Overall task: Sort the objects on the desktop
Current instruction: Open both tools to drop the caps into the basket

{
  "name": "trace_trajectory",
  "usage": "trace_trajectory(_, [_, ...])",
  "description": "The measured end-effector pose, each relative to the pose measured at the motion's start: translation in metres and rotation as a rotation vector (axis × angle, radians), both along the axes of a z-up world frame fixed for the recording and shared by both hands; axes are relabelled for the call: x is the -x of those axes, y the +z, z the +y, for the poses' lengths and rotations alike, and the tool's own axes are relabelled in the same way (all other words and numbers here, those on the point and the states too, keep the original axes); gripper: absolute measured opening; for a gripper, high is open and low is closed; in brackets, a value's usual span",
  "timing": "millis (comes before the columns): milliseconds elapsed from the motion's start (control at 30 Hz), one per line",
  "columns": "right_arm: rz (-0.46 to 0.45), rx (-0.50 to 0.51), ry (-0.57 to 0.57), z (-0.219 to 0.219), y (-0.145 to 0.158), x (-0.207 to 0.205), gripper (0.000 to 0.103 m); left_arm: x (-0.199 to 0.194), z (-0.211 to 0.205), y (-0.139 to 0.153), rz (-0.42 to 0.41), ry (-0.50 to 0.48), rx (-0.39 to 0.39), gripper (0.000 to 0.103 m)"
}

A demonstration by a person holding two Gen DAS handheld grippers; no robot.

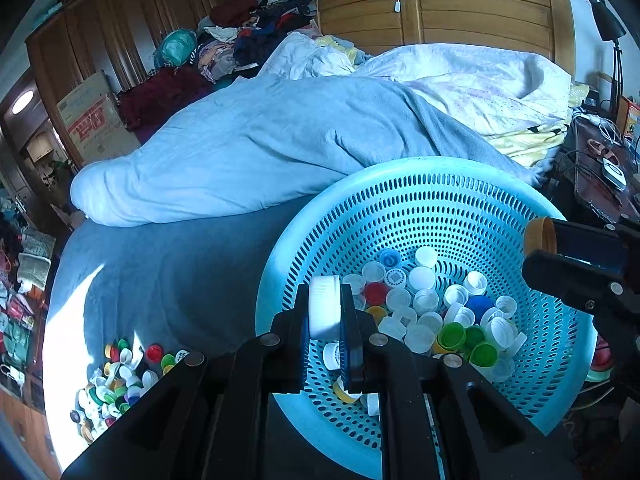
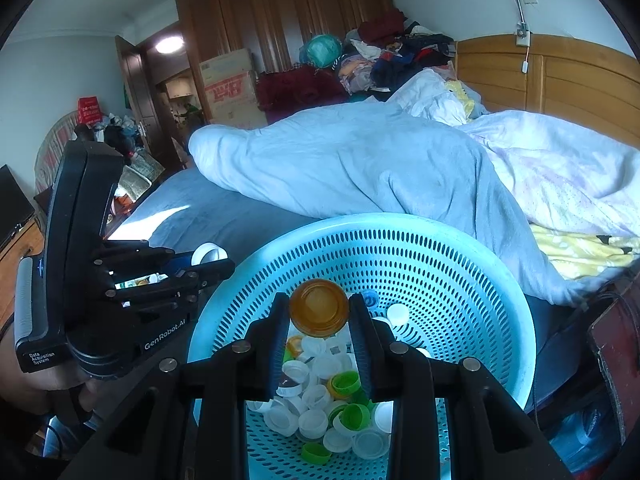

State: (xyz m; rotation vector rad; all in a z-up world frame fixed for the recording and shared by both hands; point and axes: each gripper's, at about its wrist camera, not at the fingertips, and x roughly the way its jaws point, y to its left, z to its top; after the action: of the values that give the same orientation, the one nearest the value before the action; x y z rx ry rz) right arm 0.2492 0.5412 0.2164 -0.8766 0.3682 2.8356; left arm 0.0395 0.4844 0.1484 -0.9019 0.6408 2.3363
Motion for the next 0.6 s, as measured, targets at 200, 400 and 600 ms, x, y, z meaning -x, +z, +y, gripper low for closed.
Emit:
trace_trajectory(200, [-0.006,0.003,0.003,0.0006,-0.0019,0.0009,0.033,-0.0004,0.0009,0.0001,-0.003,-0.002,-0.001,0.009])
trace_trajectory(400, [-0.007,0.003,0.005,0.0011,-0.0018,0.0024,0.033,0.0004,0.0005,0.0007,-0.004,0.000,-0.003,0.009])
trace_trajectory(600, [-0.006,0.000,0.006,0.0001,-0.0022,0.0028,0.034,0.0011,0.0001,0.0004,-0.004,0.005,-0.002,0.009])
